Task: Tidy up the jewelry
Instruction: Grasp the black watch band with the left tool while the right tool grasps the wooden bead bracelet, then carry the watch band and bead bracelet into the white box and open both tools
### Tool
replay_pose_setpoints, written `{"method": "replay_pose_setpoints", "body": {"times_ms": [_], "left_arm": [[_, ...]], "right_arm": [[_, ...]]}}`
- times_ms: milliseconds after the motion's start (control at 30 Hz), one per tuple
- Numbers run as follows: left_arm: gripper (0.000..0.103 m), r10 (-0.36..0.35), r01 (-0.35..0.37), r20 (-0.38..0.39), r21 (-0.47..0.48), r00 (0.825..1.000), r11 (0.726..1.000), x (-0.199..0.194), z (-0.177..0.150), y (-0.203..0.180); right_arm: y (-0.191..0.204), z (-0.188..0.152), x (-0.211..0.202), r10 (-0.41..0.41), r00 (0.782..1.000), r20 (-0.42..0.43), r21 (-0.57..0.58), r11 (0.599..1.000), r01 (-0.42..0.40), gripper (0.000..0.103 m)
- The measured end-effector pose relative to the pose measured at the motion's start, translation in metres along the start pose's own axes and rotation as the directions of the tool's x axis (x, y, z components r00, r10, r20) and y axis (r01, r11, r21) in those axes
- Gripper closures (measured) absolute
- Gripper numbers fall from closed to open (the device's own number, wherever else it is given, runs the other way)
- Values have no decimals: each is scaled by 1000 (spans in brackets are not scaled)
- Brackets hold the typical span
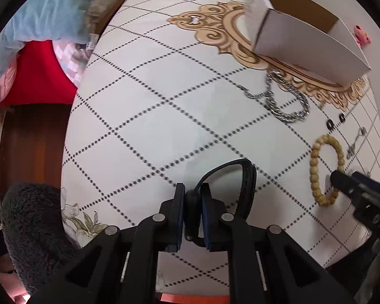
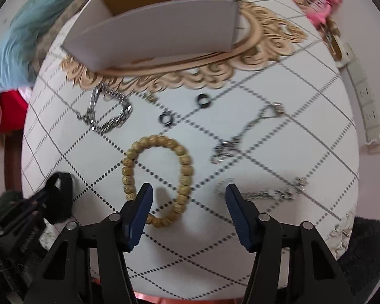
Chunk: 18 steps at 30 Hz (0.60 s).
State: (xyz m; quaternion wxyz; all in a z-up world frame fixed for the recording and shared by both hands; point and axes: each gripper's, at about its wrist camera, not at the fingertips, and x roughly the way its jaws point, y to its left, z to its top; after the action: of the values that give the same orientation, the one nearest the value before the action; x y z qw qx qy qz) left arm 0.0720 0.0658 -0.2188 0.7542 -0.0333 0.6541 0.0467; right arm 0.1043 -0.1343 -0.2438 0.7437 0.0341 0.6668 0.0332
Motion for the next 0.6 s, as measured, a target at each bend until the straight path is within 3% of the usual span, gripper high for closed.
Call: {"method": "replay_pose_setpoints", "body": {"times_ms": [167, 233, 300, 600], "left_arm": [[94, -7, 7, 6, -2, 1000, 1000, 9, 11, 4], [94, -9, 9, 8, 3, 1000, 1000, 10, 12, 2], [94, -13, 13, 9, 4, 1000, 1000, 11, 15, -1], [94, -22, 22, 12, 5, 1000, 1000, 6, 14, -15]], "right_arm": [[20, -2, 2, -87, 996, 25, -76, 993, 89, 57], [24, -4, 1, -96, 995, 41, -97, 990, 100, 69], [24, -5, 0, -101, 994, 47, -105, 989, 105, 89], [12, -11, -3, -85, 994, 62, -80, 993, 90, 94]]}}
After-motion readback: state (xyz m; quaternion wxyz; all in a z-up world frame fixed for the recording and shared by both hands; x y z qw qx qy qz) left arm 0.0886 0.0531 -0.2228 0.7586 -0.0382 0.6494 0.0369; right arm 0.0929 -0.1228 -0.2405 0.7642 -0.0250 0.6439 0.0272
